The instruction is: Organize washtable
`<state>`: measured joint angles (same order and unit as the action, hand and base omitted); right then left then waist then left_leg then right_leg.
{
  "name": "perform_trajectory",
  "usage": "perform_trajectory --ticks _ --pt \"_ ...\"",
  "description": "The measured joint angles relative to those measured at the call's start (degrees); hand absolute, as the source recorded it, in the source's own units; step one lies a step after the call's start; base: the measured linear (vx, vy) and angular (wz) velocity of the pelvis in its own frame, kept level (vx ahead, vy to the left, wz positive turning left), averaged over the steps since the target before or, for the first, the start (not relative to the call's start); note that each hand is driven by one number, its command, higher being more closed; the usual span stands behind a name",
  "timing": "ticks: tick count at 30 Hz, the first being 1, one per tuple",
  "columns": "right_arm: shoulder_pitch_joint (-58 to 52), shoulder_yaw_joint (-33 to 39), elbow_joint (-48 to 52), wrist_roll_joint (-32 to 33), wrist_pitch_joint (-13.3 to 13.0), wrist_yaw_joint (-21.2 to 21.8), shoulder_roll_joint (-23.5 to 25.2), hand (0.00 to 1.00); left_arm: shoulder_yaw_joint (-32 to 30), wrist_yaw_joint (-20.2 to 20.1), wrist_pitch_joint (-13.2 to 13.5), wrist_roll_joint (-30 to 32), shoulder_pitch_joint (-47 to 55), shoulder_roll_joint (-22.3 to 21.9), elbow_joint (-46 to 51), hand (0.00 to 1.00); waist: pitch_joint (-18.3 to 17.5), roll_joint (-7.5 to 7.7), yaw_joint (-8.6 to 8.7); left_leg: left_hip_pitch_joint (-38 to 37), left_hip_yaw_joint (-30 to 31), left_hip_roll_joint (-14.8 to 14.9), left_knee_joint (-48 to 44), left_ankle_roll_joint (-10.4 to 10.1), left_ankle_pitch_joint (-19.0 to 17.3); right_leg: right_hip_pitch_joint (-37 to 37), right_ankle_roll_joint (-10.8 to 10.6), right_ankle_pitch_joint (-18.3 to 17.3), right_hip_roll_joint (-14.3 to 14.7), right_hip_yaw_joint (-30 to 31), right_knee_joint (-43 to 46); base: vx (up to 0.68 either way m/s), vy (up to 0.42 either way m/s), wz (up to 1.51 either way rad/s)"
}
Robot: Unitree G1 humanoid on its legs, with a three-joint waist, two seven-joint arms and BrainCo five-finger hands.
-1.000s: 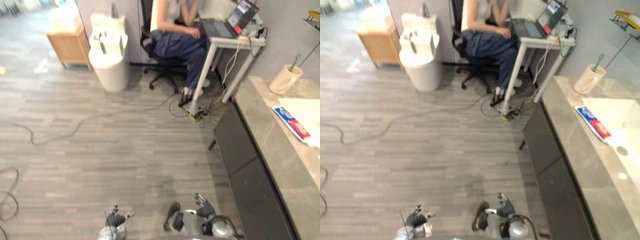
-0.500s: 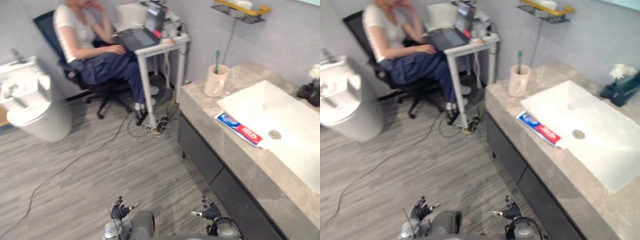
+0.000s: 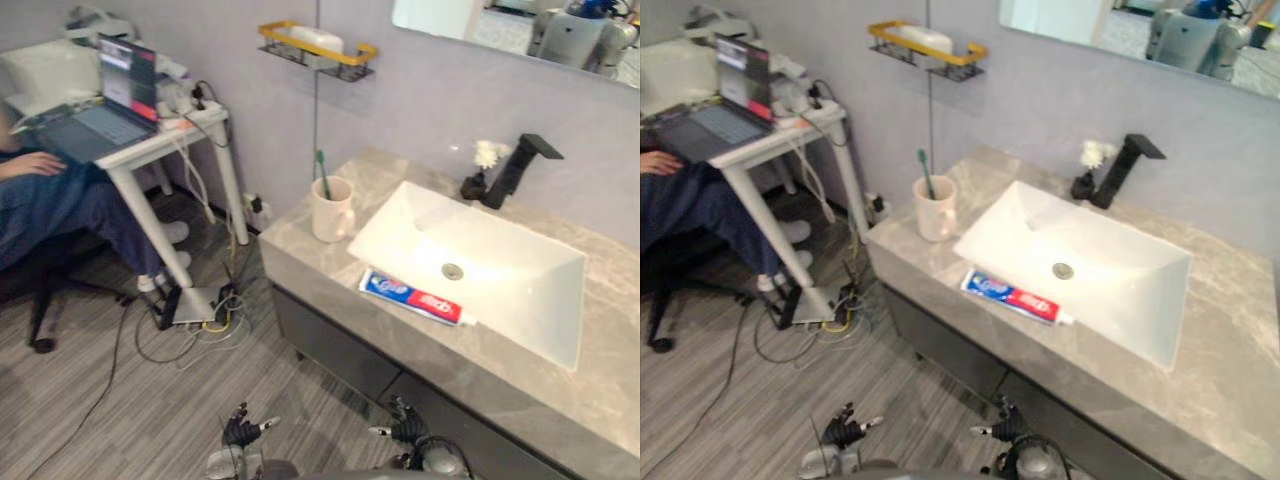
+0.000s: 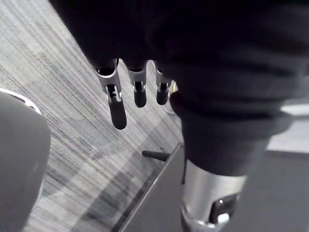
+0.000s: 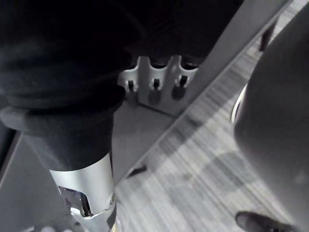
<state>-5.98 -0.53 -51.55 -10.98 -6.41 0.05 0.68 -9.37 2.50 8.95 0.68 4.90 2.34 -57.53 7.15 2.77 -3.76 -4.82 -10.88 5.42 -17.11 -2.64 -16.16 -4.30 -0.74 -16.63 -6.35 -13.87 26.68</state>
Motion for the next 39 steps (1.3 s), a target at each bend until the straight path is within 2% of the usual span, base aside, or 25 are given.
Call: perform_trajectory --ticks 1,2,3,6,8,10,12,14,15,16,17,18,19,21,24,26,27,29,30,32,33,36,39 --pt "0.21 0.63 -0.33 -0.14 0.17 0.01 -0.08 0.0 0.04 -0.02 -0.03 0.05 -0.37 -0.24 -0.69 0.0 -0.13 -0.52 0.06 -0.03 -0.01 0.55 -0.16 -0.08 0.07 0.22 0.37 0.24 0.46 -0.08 -0.31 0.22 -0.119 -0.14" --pt "0.18 2.5 -0.66 -0.19 0.06 -0.19 -0.88 0.0 0.15 0.01 -0.03 0.25 -0.36 -1.07 -1.26 0.0 -0.46 -1.84 0.26 -0.19 0.01 1.25 -0.42 -0.23 0.15 0.75 0.34 0.15 1.32 -0.15 -1.6 0.21 -0.093 -0.08" --pt "0.22 3.34 -0.93 -0.17 -0.01 -0.39 -1.31 0.0 0.03 0.02 0.0 0.57 -0.39 -1.53 -1.21 0.0 -0.25 -2.48 0.83 0.08 0.06 1.7 -2.27 -0.28 0.16 1.84 0.34 0.15 1.86 -0.25 -2.94 0.19 -0.108 -0.01" --pt "0.06 5.22 -1.12 0.33 0.52 -0.75 -2.08 0.0 -0.38 -0.04 0.02 0.71 -0.12 -2.11 -0.76 0.0 -0.09 -2.87 0.77 2.77 0.48 4.45 -12.66 -0.31 0.14 5.35 0.6 0.32 3.56 0.71 -5.99 0.11 -0.047 -0.21" --pt "0.0 5.1 -1.58 0.16 0.77 0.13 -2.48 0.0 -0.43 -0.09 0.06 1.28 0.07 -2.52 -0.04 0.0 0.0 -3.21 -0.32 4.0 -0.24 5.97 -16.28 -0.69 -0.44 6.07 1.03 0.72 4.46 2.88 -7.09 0.09 0.048 -0.61" --pt "0.12 5.59 -1.64 0.22 0.76 0.05 -2.27 0.0 -1.05 -0.17 0.04 1.44 0.36 -2.52 0.71 0.0 0.04 -3.07 -0.22 4.35 0.05 6.23 -15.33 -0.84 -0.53 6.01 0.79 0.87 4.51 4.27 -7.28 0.07 0.085 -0.41" --pt "0.32 7.6 -2.65 0.54 0.56 -0.75 -1.71 0.0 -1.61 -0.11 0.1 1.43 0.45 -2.1 0.7 0.0 -0.01 -2.69 -0.2 4.46 3.06 4.81 -13.33 -0.58 -1.56 6.24 -0.54 1.84 4.01 6.48 -9.06 0.05 0.185 -0.31" --pt "0.91 8.92 -5.14 1.41 0.68 -1.31 -1.76 0.0 -1.57 -0.11 0.33 1.3 0.43 -1.64 0.86 0.0 0.18 -1.75 -0.23 5.18 9.68 2.08 -9.76 -0.55 -1.83 6.11 -2.32 2.93 2.28 9.13 -9.95 0.02 0.294 -0.57" --pt "0.9 9.21 -5.63 1.45 0.75 -1.35 -2.03 0.0 -1.46 -0.02 0.33 1.22 0.45 -1.72 0.87 0.0 0.13 -2.02 -0.21 5.07 12.57 1.55 -6.92 -0.85 -1.59 5.9 -3.11 3.27 1.98 10.73 -9.88 0.03 0.508 -1.09" --pt "0.93 9.18 -5.64 1.42 0.85 -1.42 -2.25 0.0 -1.46 0.04 0.28 1.09 0.26 -1.98 0.71 0.0 -0.06 -2.84 -0.49 3.43 13.28 0.24 -4.33 -1.76 -2.83 5.05 -4.62 3.88 1.85 14.08 -9.79 0.02 0.388 -0.95" --pt "0.83 9.23 -5.5 1.41 0.85 -1.37 -2.15 0.0 -1.38 0.05 0.24 1.2 0.28 -1.77 0.7 0.0 -0.11 -2.72 -0.44 3.39 12.42 0.02 -4.27 -1.62 -2.7 4.85 -4.85 4.2 1.54 14.71 -9.94 0.02 0.37 -1.0" --pt "0.56 9.28 -5.28 1.48 0.72 -1.13 -1.53 0.0 -1.09 0.04 0.2 1.35 0.36 -0.98 0.65 0.0 -0.36 -1.26 -0.06 3.26 9.96 -0.97 -4.77 -1.49 -2.76 4.56 -5.64 5.35 0.36 16.44 -10.81 0.0 0.276 -0.79" --pt "-0.17 10.06 -4.88 1.49 0.75 -1.15 -0.9 0.0 -0.85 0.02 0.16 1.49 0.27 -0.62 0.6 0.0 -0.74 -0.59 -0.26 3.17 7.64 -1.59 -5.4 -0.91 -3.09 4.17 -5.79 6.63 -0.26 17.97 -11.74 -0.01 0.334 -0.84" --pt "-0.42 10.63 -4.29 1.43 0.92 -1.17 -0.63 0.0 -0.8 0.0 0.14 1.65 0.17 -0.52 0.13 0.0 -0.89 -0.49 -0.2 2.91 4.46 -2.25 -5.46 -0.59 -3.27 3.28 -6.09 8.83 -0.84 19.84 -12.74 -0.04 0.306 -0.87" --pt "-0.2 10.75 -3.31 1.38 1.53 -1.15 -0.89 0.0 -0.8 0.02 0.14 1.65 -0.61 -0.63 -1.2 0.0 -0.91 -1.25 -0.25 2.83 -0.96 -2.33 -5.27 -0.53 -3.29 -0.42 -5.79 13.08 -0.7 21.73 -13.0 -0.05 0.205 -0.87" --pt "0.09 9.91 -3.23 1.35 1.77 -1.28 -1.42 0.0 -0.79 0.0 -0.25 1.72 -0.77 -0.93 -1.75 0.0 -0.75 -2.06 -0.11 2.88 -3.95 -1.67 -4.76 0.42 -2.74 -1.56 -4.39 14.99 -1.02 15.99 -12.83 -0.12 0.112 -0.85" --pt "0.08 9.38 -3.14 1.38 1.79 -1.35 -1.72 0.0 -0.81 -0.01 -0.51 1.74 -0.77 -0.99 -1.7 0.0 -0.74 -2.16 -0.08 2.72 -5.34 -1.48 -4.6 0.9 -2.49 -2.21 -3.05 14.31 -2.03 9.83 -11.43 -0.11 0.04 -0.55" --pt "0.03 9.12 -3.07 1.36 1.72 -1.35 -1.86 0.0 -0.85 -0.01 -1.14 1.74 -0.79 -1.06 -1.66 0.0 -0.73 -2.3 -0.04 1.76 -6.54 -1.41 -3.11 2.77 -2.62 -2.33 -1.68 11.01 -2.4 4.39 -8.29 -0.05 -0.022 -0.24" --pt "-0.09 9.13 -3.1 1.37 1.74 -1.41 -1.83 0.0 -0.93 -0.01 -1.23 1.68 -0.82 -1.16 -1.6 0.0 -0.72 -2.32 -0.07 1.01 -6.79 -1.46 -1.96 2.98 -2.69 -1.74 -1.66 9.48 -2.55 2.71 -8.32 -0.02 -0.081 -0.07" --pt "-0.14 9.14 -3.19 1.37 1.73 -1.39 -2.16 0.0 -0.97 -0.04 -1.23 1.69 -0.71 -1.58 -1.56 0.0 -0.81 -2.8 -0.15 -0.3 -6.68 -1.31 -0.61 3.05 -2.43 -1.0 -3.51 10.08 -2.11 2.27 -9.72 0.0 -0.104 -0.03" --pt "-0.24 9.17 -3.21 1.38 1.7 -1.39 -2.3 0.0 -0.96 -0.06 -1.22 1.73 -0.52 -2.01 -1.56 0.0 -1.26 -3.15 -0.14 -0.76 -6.51 -1.18 0.27 2.35 -1.9 -1.05 -3.88 10.37 -1.6 2.22 -10.28 0.01 -0.095 -0.07" --pt "-0.18 9.71 -3.32 1.48 1.15 -1.42 -2.89 0.0 -0.81 -0.11 -1.22 1.92 -0.14 -2.59 -1.7 0.0 -1.82 -4.16 -0.07 -1.15 -6.38 -1.0 2.75 1.47 -0.5 -0.9 -3.45 10.91 -0.55 2.88 -11.44 -0.02 -0.111 -0.1" --pt "-0.17 11.25 -4.0 1.98 1.23 -1.69 -3.45 0.0 -0.17 -0.29 -1.21 2.22 0.17 -3.31 -1.75 0.0 -2.28 -5.17 -0.1 -2.2 -5.25 -1.16 5.49 1.07 1.7 0.67 -2.96 13.28 0.85 2.82 -15.94 0.04 -0.072 -0.05"
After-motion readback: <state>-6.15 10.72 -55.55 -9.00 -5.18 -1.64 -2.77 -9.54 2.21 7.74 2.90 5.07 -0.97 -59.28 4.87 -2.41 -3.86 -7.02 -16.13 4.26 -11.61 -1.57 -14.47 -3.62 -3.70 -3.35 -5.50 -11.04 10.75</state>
